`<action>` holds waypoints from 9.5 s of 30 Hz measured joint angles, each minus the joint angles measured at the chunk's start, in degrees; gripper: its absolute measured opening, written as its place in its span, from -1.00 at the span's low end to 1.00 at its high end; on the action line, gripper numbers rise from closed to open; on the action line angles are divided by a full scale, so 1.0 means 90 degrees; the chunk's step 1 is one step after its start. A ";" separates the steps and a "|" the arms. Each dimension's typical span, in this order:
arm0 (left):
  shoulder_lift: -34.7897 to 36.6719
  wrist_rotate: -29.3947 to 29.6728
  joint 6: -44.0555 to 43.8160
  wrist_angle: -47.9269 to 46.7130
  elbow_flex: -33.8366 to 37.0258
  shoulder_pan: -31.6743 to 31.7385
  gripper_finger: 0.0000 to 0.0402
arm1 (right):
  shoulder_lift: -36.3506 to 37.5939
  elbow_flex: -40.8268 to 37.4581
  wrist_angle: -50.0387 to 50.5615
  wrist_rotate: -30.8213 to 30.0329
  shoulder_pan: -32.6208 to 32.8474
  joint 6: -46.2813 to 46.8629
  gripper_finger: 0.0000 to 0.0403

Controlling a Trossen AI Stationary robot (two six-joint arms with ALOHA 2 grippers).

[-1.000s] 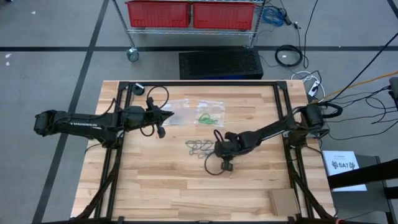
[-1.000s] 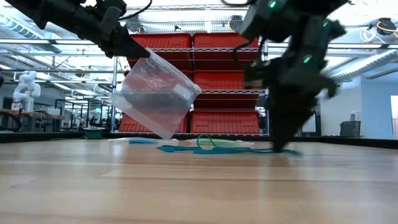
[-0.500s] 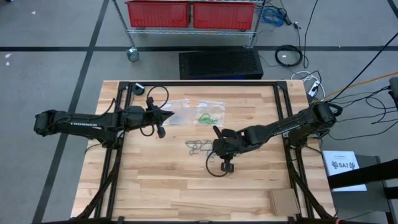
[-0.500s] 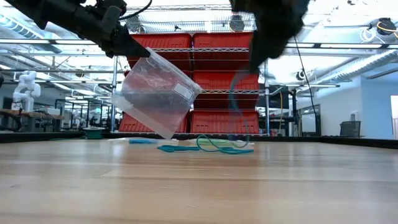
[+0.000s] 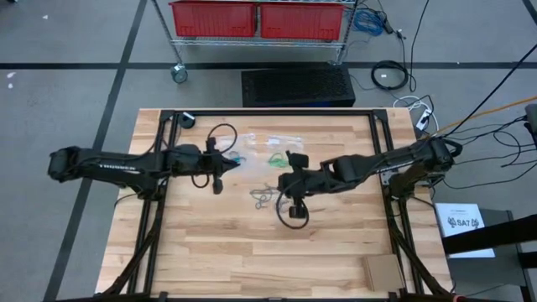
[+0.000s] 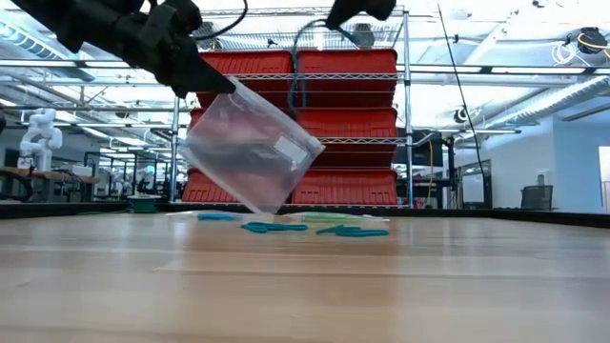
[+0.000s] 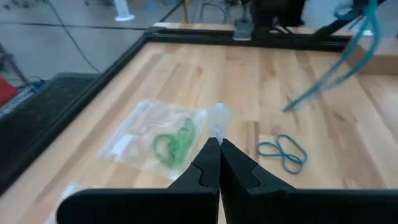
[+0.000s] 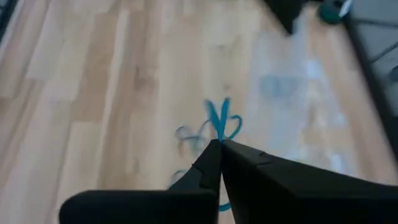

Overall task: Sort rubber bands
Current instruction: Put the blue rubber band into the transparent zip bag

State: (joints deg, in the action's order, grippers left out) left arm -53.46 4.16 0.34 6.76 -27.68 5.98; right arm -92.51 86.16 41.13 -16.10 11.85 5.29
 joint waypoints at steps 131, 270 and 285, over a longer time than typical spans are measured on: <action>-0.0550 0.0260 0.0226 0.1070 0.0003 -0.0023 -1.00 | -0.0722 0.0522 0.1815 0.1512 -0.0499 -0.0004 -0.22; -0.0513 -0.0620 0.0177 0.1146 0.0000 0.0236 -1.00 | -0.0835 -0.0567 -0.2149 0.1374 -0.1602 -0.0674 -0.33; -0.0513 -0.0619 0.0177 0.1144 0.0000 0.0236 -1.00 | -0.0563 -0.0567 -0.2279 0.1205 -0.1597 -0.1179 -0.37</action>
State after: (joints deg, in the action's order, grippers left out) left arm -58.08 -1.41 1.93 17.06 -27.68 8.10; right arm -97.58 81.06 20.61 -5.26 -2.52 -5.33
